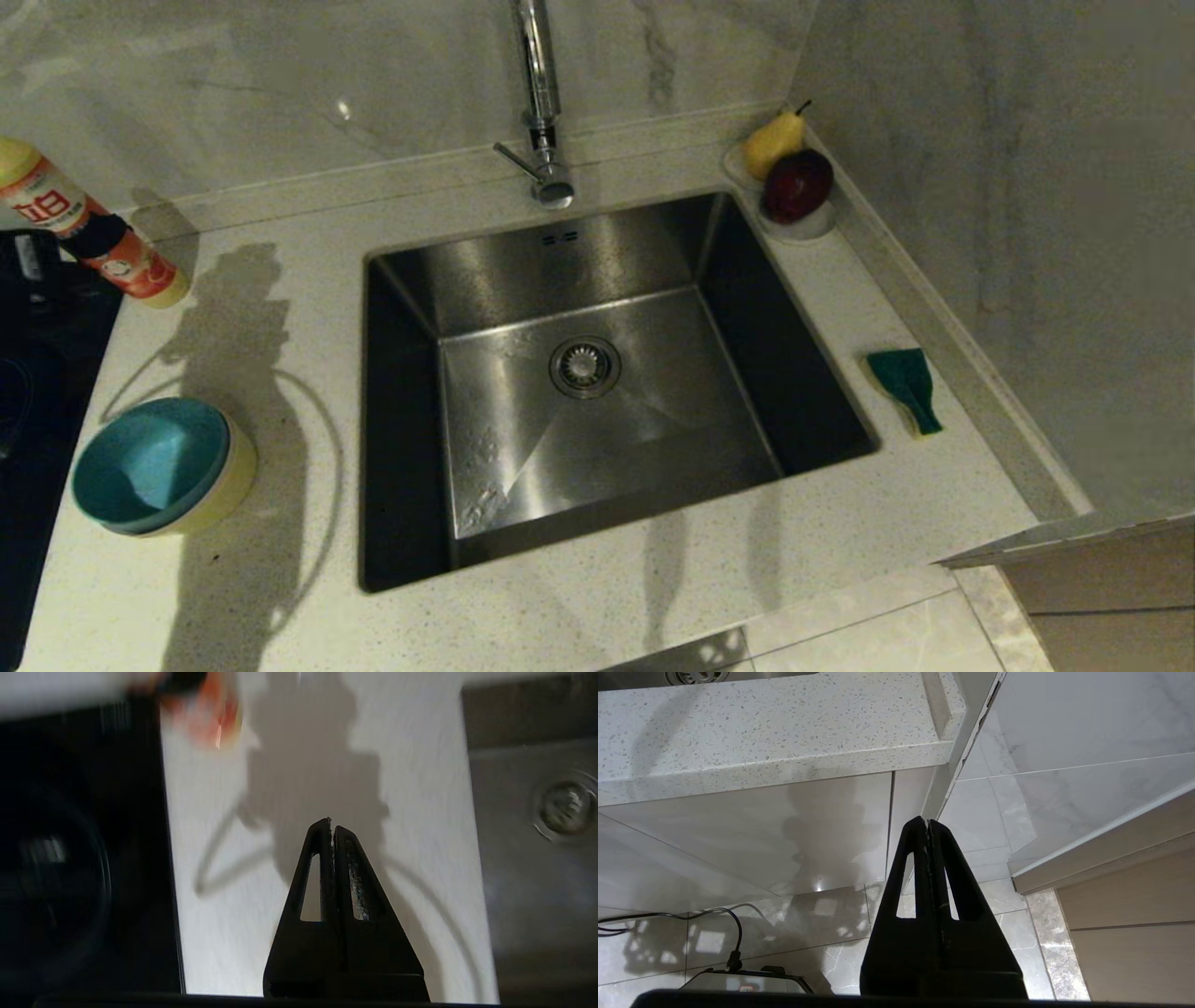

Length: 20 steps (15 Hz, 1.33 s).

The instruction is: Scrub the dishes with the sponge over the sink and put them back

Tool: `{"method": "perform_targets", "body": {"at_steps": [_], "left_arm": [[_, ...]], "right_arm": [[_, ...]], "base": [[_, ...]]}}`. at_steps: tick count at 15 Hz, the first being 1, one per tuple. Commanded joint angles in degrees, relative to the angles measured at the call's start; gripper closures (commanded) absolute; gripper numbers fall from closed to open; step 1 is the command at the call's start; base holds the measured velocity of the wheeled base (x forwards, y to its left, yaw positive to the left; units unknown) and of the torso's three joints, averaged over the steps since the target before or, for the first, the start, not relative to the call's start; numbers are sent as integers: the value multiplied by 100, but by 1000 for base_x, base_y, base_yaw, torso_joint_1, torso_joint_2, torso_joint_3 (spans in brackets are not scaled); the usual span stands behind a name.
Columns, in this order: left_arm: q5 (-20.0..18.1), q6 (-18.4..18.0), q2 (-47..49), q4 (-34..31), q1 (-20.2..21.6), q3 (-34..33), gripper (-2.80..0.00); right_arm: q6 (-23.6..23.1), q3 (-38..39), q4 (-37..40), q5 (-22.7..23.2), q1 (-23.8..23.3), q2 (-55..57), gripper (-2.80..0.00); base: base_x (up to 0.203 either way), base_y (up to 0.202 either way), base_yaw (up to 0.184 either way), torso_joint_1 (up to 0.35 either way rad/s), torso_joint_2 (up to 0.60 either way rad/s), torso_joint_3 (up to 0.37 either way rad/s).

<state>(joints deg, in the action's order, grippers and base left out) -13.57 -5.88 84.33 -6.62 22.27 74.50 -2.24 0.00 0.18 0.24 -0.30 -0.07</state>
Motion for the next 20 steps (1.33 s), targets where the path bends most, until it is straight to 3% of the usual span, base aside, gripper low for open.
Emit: {"method": "perform_targets", "body": {"at_steps": [1,4,7,20], "left_arm": [[385,-71,224,596,-639,-59,0],[700,-83,-181,769,-1543,-271,0],[784,-71,-1189,775,-1931,-823,0],[568,-12,-6726,499,-2077,-4791,0]], "right_arm": [[-4,0,-1,2,4,7,0],[-4,0,-1,2,4,7,0],[-4,0,-1,2,4,7,0],[-4,0,-1,2,4,7,0]], "base": [[0,0,0,0,0,0],[0,0,0,0,0,0],[0,0,0,0,0,0],[0,0,0,0,0,0]]}}
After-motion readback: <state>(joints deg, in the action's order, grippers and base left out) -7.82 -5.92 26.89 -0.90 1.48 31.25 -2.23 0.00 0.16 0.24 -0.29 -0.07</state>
